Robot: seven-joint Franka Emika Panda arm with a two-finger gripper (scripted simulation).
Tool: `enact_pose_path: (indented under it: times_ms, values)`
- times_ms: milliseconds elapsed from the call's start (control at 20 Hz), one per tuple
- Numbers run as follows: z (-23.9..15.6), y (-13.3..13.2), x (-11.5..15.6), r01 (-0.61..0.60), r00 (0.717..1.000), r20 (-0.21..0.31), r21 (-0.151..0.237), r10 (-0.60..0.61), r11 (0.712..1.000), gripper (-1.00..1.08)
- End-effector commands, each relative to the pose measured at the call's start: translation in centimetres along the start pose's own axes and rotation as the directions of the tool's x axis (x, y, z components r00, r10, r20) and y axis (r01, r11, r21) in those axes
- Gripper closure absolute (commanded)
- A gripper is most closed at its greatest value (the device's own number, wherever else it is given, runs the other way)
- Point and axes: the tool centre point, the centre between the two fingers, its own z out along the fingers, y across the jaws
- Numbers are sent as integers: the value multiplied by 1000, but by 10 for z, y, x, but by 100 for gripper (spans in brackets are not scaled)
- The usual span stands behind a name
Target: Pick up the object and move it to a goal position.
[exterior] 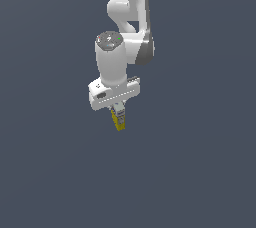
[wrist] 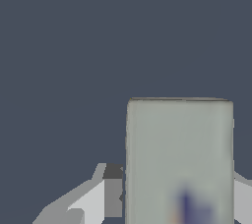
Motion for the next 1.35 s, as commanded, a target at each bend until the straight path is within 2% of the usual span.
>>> enact_pose_path:
  times_ms: [0,400,650,950,1300]
  values:
    - [-2,17,5,0,1000,0,0,0,1000,108]
    - [-7,76,23,0,1000,0,0,0,1000,108]
    - [-9,102,31,0,1000,0,0,0,1000,108]
    - [-11,120,38,0,1000,0,0,0,1000,108]
    - [-12,126,41,0,1000,0,0,0,1000,108]
